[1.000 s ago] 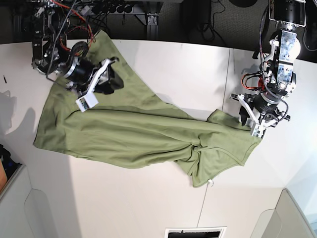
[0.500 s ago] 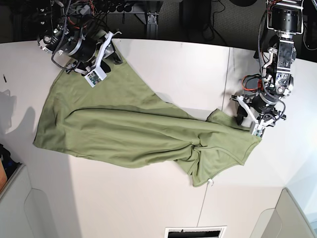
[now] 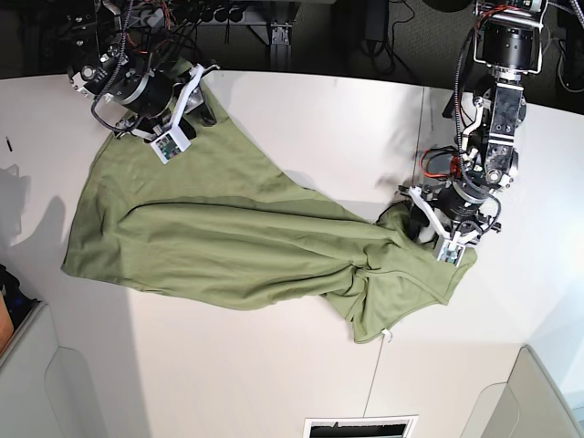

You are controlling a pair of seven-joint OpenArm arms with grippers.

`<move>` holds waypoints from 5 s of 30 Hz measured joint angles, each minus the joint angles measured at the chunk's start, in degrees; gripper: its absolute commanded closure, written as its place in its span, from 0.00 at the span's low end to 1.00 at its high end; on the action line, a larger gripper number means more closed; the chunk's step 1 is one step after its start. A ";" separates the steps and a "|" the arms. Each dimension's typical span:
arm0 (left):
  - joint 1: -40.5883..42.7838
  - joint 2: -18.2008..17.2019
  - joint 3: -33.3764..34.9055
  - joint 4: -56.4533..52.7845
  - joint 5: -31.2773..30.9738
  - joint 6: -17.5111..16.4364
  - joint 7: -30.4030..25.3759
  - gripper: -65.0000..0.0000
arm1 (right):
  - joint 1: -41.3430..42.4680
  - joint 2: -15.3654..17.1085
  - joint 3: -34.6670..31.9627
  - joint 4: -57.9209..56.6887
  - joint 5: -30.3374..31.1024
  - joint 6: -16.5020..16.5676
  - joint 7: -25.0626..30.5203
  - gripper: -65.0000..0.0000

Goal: Layout the t-shirt on the table in an organized manner, then fold the t-shirt properly
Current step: 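Regrasp the shirt edges with both grippers, then pull the shirt taut between both grippers, moving them apart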

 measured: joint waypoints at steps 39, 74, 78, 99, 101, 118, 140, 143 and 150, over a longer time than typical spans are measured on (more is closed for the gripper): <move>0.92 -2.34 -11.41 0.00 -23.04 3.69 3.85 0.46 | -5.57 0.04 1.22 16.90 2.78 0.00 -4.33 1.00; -0.63 -7.87 -26.56 0.20 -43.60 -20.22 10.49 1.00 | -5.77 0.00 0.20 16.90 13.40 1.86 -4.42 1.00; 5.60 -7.21 -31.32 8.31 -47.10 -21.62 11.30 1.00 | -6.25 0.00 -2.75 19.28 13.35 2.25 -6.10 1.00; -30.77 3.91 7.80 -21.62 -19.80 -15.04 -5.57 0.43 | 9.86 -1.38 22.03 10.71 3.96 -5.57 0.15 0.30; -33.31 5.40 8.81 -25.44 -18.91 -14.75 -2.75 0.43 | 10.25 -1.46 22.01 9.66 3.76 -6.99 -1.33 0.31; -11.02 -9.20 -11.37 -9.44 -33.77 -24.24 14.58 0.43 | 0.04 -1.60 21.94 9.66 6.43 -6.25 -4.42 0.31; 6.64 -6.97 -16.17 -2.49 -29.44 -24.55 11.34 0.43 | -6.82 -1.60 27.76 1.20 5.27 -7.41 2.14 0.31; 6.71 -6.21 -16.24 -2.51 -28.22 -24.41 10.47 0.43 | -4.46 -1.60 27.76 -2.14 5.68 -6.82 2.43 0.31; 6.69 -5.01 -12.13 -2.51 -21.46 -19.87 3.80 0.46 | -1.09 -1.55 26.49 -7.19 11.28 -2.80 2.58 0.32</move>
